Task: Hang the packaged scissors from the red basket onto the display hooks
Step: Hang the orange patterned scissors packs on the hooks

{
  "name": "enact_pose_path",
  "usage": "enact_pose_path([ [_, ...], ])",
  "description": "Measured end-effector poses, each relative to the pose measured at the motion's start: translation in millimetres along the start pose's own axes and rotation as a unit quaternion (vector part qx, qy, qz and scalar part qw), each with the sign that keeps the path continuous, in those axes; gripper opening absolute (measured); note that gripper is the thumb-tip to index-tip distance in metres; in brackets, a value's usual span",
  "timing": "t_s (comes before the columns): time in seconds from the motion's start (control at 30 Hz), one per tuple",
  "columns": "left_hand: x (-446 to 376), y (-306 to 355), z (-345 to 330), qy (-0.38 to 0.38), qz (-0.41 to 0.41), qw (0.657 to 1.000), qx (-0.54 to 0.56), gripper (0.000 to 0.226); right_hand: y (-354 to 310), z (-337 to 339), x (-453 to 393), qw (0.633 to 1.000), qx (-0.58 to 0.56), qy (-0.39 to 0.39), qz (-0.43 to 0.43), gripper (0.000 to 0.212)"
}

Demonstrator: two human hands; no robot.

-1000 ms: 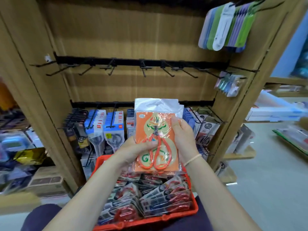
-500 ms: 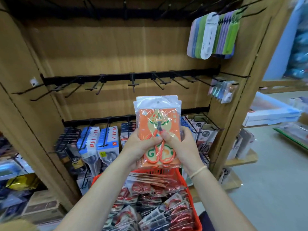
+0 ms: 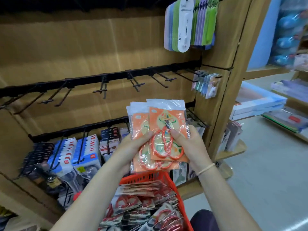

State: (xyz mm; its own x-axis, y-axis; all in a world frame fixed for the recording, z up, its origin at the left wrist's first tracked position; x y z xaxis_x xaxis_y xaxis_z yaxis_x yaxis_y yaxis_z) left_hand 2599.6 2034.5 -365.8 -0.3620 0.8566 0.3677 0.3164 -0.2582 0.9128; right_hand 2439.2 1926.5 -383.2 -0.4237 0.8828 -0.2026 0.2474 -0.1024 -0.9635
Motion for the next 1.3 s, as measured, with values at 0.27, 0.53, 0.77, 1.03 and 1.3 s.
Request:
enact_pose_path([
  [0.27,-32,-8,-22,0.015,0.003,0.999,-0.047,0.036,-1,55,-14,0.998,0.059,0.038,0.007,0.033],
  [0.53,-56,-2,-42,0.016,0.002,0.998,-0.055,0.034,8,69,-26,0.999,0.015,0.006,-0.050,0.029],
  [0.77,-65,-4,-66,-0.039,0.002,0.996,-0.084,0.051,14,80,-37,0.995,0.034,0.007,-0.095,0.038],
  [1.03,-71,-1,-86,-0.059,0.001,0.993,-0.101,0.050,1,98,-74,0.996,0.002,0.085,-0.027,0.064],
  [1.3,-80,-8,-58,0.027,0.008,1.000,0.001,0.018,-17,101,-111,0.993,-0.006,0.111,-0.034,0.020],
])
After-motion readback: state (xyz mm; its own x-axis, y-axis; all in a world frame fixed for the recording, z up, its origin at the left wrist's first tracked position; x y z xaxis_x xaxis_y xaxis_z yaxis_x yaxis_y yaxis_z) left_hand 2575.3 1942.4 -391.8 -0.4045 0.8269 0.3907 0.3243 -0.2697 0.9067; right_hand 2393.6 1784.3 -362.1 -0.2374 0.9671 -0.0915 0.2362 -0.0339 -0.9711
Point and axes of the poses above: each hand's wrist, its own x-axis away from the middle knuckle, its own z-axis out of the back of the hand, y = z × x, the point moved 4 cm from there along -x, towards the middle knuckle, and after that the axes turned 9 degrees about z, right-handed, at the moved point
